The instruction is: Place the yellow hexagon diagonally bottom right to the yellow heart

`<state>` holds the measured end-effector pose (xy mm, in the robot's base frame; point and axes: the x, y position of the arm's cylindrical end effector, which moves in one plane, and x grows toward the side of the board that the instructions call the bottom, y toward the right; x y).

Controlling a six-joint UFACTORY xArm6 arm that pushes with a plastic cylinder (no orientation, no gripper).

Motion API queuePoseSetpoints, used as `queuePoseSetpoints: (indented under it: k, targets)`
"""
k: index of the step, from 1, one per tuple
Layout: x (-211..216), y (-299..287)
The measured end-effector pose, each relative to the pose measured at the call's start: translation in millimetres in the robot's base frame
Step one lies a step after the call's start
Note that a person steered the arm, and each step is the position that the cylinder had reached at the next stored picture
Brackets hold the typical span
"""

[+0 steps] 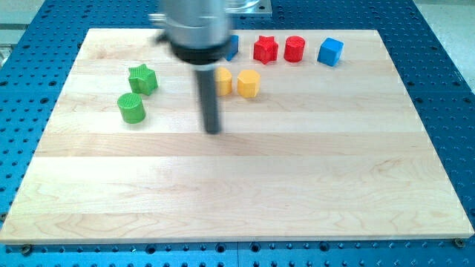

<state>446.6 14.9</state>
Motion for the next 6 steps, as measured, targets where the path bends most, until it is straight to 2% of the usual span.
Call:
queuePoseSetpoints:
  k: [1,2,3,4,5,6]
  targets:
    - [-47.7,92.3]
    - [-102.9,66.2]
    - [-105.6,-0.4]
    - [-65.3,-81.5]
    - [-31.7,-73.8]
    - [-55.8,-37.1]
